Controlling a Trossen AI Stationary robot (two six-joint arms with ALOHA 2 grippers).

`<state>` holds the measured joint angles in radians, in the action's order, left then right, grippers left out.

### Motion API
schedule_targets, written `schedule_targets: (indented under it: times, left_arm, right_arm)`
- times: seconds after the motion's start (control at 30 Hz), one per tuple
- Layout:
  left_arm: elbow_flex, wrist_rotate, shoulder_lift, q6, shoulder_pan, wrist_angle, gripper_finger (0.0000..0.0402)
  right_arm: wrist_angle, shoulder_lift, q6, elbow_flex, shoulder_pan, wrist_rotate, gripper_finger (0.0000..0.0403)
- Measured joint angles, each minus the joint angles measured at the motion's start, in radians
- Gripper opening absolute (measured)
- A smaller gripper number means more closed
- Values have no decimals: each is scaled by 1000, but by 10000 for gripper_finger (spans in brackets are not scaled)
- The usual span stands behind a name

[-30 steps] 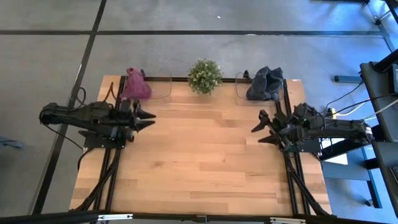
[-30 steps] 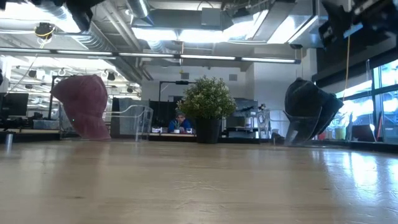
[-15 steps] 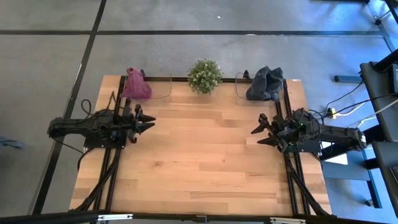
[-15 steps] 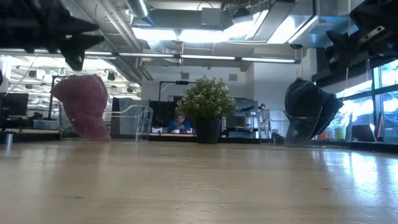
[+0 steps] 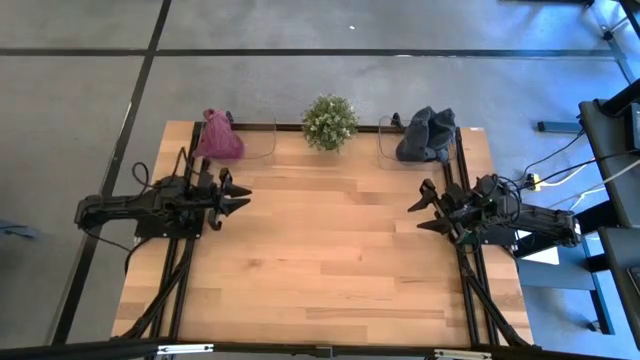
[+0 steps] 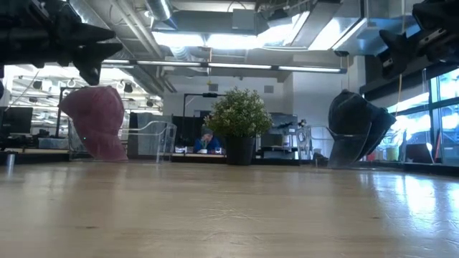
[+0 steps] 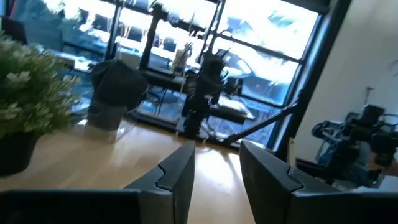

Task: Pick & Place hat
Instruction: Return to home position

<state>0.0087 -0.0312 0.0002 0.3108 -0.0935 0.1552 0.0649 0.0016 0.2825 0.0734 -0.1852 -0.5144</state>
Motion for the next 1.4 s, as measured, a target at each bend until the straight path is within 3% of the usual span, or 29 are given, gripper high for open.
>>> schedule_targets:
  times: [0.37, 0.67, 0.9, 1.2, 1.4]
  left_arm:
    - [0, -48, 0, -13, -73, -32, 123]
    - [0, -49, 0, -107, -87, -84, 123]
    - [0, -22, 10, -164, -87, -130, 123]
    - [0, -4, 12, -168, -87, -131, 124]
    - [0, -3, 13, -168, -87, -131, 123]
  right_arm:
    - [86, -1, -33, -66, 0, 32, 239]
    - [-26, 9, -85, -65, 0, 353, 239]
    - [-52, 95, -122, -65, 0, 499, 239]
    - [-53, 159, -276, -65, -1, 498, 239]
    - [-52, 160, -289, -65, -1, 497, 239]
